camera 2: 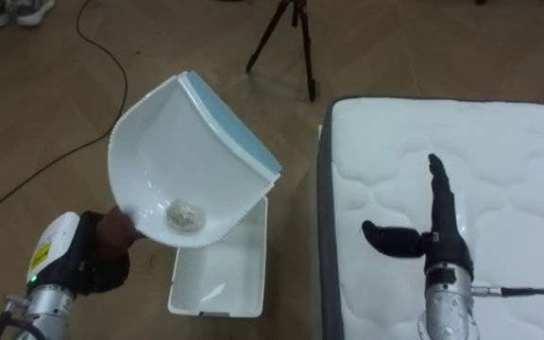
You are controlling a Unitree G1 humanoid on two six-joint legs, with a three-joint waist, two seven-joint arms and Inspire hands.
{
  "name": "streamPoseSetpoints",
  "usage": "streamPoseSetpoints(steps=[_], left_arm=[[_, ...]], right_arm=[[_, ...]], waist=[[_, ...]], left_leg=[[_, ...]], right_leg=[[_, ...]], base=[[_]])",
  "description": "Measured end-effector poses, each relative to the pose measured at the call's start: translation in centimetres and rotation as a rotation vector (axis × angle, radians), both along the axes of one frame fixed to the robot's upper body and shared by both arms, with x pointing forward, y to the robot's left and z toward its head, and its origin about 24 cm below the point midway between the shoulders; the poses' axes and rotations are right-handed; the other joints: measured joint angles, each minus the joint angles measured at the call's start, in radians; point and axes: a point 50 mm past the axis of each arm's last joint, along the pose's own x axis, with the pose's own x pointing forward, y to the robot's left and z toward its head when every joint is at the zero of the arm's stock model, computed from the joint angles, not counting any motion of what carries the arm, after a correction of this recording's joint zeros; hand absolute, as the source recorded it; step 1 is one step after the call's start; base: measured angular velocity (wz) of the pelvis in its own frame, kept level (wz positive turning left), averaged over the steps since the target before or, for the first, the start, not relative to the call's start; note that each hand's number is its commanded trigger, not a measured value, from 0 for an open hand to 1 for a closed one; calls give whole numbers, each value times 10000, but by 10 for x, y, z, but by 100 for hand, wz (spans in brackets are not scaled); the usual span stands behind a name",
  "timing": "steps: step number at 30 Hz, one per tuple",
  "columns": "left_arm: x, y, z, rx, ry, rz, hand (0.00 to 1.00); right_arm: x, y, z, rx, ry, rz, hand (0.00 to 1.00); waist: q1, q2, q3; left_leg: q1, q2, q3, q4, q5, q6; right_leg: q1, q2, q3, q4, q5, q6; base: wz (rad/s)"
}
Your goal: Clean bed
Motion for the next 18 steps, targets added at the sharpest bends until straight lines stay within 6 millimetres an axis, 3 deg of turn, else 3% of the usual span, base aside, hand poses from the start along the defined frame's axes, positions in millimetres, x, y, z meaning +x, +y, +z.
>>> streamPoseSetpoints(steps=[2, 5, 7, 8, 10, 11, 12, 13, 14, 15, 16, 18], left_arm=[[3, 6, 3, 196, 1, -46, 100], [15, 15, 12, 556, -88, -223, 100], [23, 20, 16, 714, -74, -253, 100], [26, 24, 17, 861, 26, -286, 100], [28, 32, 18, 1043, 307, -322, 100], [28, 36, 18, 1129, 540, -321, 100], [27, 41, 17, 1213, 815, -339, 100], [26, 43, 17, 1254, 963, -354, 100], [26, 48, 18, 1369, 1291, -400, 100], [29, 53, 20, 1488, 1546, -415, 100], [30, 55, 21, 1529, 1651, -417, 100], [39, 62, 27, 1935, 1849, -499, 100]], right_arm=[[2, 0, 1, -59, -65, 26, 0], [2, 0, 2, -91, -61, 35, 0], [3, -1, 0, -135, 38, 50, 0], [5, -1, -4, -137, 262, 42, 0], [6, -3, -7, -164, 437, 37, 0], [7, -3, -7, -190, 437, 59, 0], [10, -2, -6, -246, 448, 189, 0], [14, -2, -6, -283, 449, 286, 0], [20, -1, -4, -302, 442, 425, 0], [24, 0, -3, -422, 447, 535, 0], [24, 0, -3, -478, 458, 562, 0], [23, -2, -3, -629, 479, 587, 0]], waist=[[-42, 41, 19], [-107, 221, 115], [-251, 413, 129], [-281, 459, 134], [-324, 466, 122], [-366, 465, 117], [-428, 486, 101], [-427, 545, 98], [-487, 666, 88], [-594, 781, 91], [-651, 833, 78], [-1079, 1091, 80]], left_leg=[[-4, -73, 8, 101, -48, 59], [-33, -131, -118, 194, -37, 122], [-150, -134, -216, 232, -13, 141], [-181, -155, -207, 233, -7, 140], [-211, -274, -205, 222, -12, 131], [-259, -364, -166, 230, -57, 56], [-432, -370, 32, 284, -212, -211], [-573, -327, 132, 384, -325, -416], [-790, -280, 204, 532, -504, -791], [-936, -149, 491, 554, -600, -1096], [-996, -14, 823, 540, -620, -1164], [-1195, 637, 2651, 454, -734, -1339]], right_leg=[[-336, -78, 127, 723, -97, 74], [-1066, -137, 336, 1505, -283, 170], [-1488, -117, 499, 1216, -281, 179], [-1719, -51, 690, 896, -224, 210], [-1984, -69, 835, 704, 103, 91], [-2109, -86, 951, 697, 602, 1], [-2117, -136, 882, 567, 823, -43], [-2116, -142, 847, 443, 828, -43], [-2104, -105, 740, 160, 829, -43], [-2093, -114, 604, -2, 849, -71], [-2092, -122, 528, -27, 848, -75], [-2158, -244, 102, 157, 673, -127]], base=[[-2], [5], [19], [9], [11], [9], [0], [-17], [-11], [0], [31], [60]])
